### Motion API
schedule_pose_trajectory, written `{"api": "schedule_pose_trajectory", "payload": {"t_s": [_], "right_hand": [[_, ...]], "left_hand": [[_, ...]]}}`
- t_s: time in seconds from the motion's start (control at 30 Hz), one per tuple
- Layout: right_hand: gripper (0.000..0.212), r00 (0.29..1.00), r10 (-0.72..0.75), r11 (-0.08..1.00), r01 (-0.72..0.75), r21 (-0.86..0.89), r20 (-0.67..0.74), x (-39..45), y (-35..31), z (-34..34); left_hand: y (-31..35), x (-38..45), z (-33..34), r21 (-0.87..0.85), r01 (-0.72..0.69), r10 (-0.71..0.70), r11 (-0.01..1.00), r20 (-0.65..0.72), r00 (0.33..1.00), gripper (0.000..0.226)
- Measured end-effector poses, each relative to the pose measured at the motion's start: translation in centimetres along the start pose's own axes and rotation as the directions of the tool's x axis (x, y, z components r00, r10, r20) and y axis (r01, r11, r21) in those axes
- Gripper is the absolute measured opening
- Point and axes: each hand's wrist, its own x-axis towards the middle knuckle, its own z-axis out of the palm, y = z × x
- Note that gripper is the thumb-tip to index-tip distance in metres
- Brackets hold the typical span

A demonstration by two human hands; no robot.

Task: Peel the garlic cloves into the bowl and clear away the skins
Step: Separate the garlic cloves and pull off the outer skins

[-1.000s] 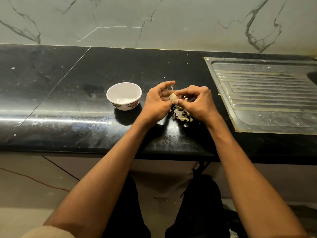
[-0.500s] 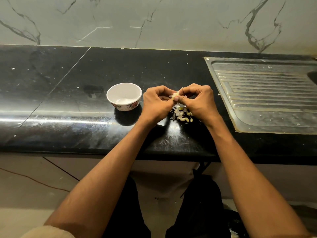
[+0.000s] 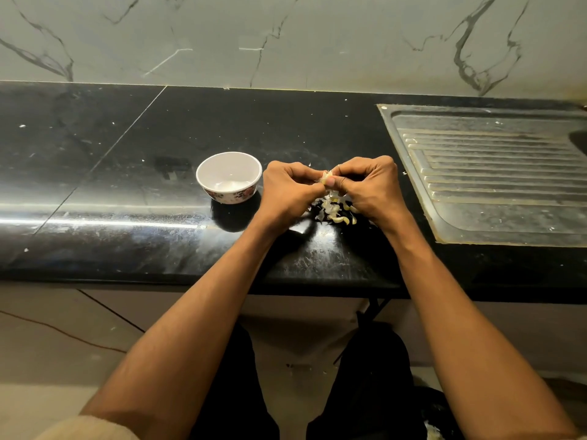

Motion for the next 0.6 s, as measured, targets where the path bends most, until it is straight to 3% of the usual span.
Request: {"api": "schedule_pose_trajectory", "payload": {"t_s": [0.6], "right_hand": [[0.012, 0.994, 0.099, 0.978, -0.088, 0.192, -0.050, -0.10, -0.90, -0.07]], "left_hand": [[0.33, 0.29, -0.50, -0.203, 0.061, -0.049, 0.977, 0.061, 0.997, 0.023]]}}
